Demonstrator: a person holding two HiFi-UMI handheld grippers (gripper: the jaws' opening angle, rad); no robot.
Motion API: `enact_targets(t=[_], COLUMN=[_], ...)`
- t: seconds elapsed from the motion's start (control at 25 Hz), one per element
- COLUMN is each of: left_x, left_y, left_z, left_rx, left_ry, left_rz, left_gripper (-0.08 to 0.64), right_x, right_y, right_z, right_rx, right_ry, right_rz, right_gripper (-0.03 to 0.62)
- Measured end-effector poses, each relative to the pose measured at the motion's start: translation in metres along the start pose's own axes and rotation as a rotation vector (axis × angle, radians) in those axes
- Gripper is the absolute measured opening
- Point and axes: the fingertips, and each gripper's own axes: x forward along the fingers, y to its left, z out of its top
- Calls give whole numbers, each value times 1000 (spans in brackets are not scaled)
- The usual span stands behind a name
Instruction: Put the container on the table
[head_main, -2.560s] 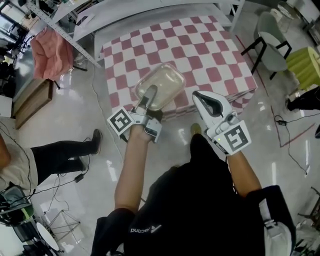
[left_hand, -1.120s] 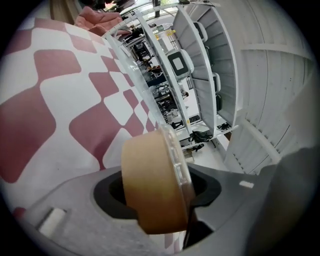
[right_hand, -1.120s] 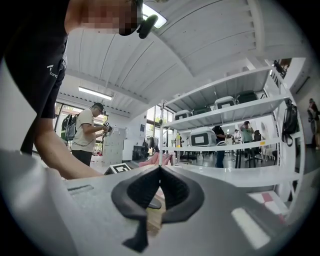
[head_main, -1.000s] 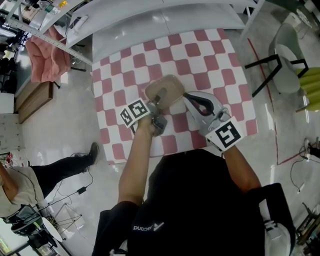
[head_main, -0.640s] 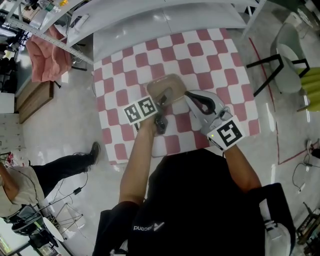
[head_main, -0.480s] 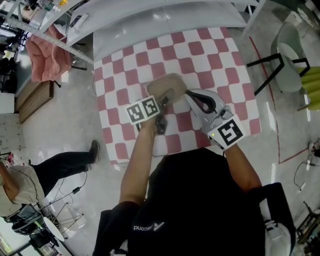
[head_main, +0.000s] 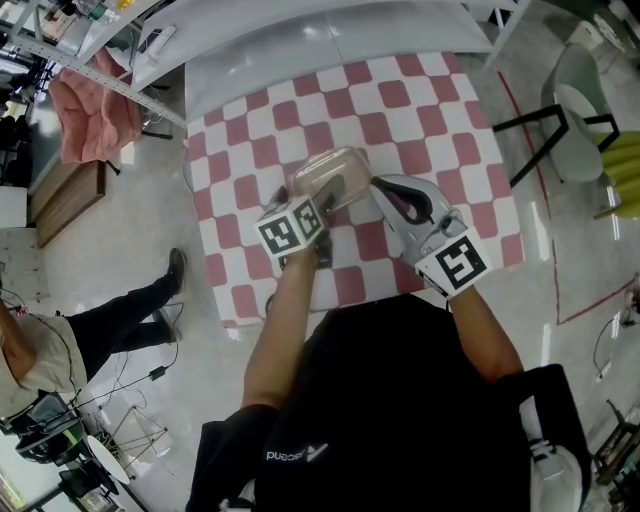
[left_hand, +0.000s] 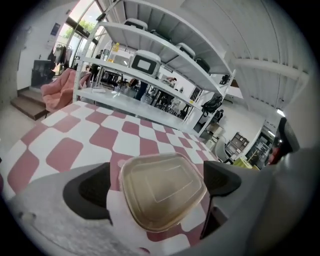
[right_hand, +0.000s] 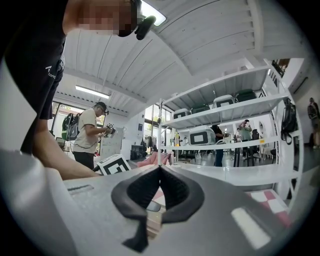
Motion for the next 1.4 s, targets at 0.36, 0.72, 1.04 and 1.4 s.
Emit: enact_targets(t=[0.36,0.72,1.04,1.4], left_x=[-69,-142,-175,-189], left_y=[-57,-100,-125,-124], left_z=[52,70,66,66], left_rx=[192,355,547,551], left_ry=[-353,-586,-665,-708], left_rz=[-160,-333,-362,-388], left_gripper=[549,45,11,11], right_x=[2,-1,-5,-10], right_y=[4,23,42,50], right_z=[5,18,30,33], right_rx=[7,1,-28,-43], right_ry=[-8,-45,-82,-79], right_rz=[2,43,51,28], right_gripper=[2,2,3,2])
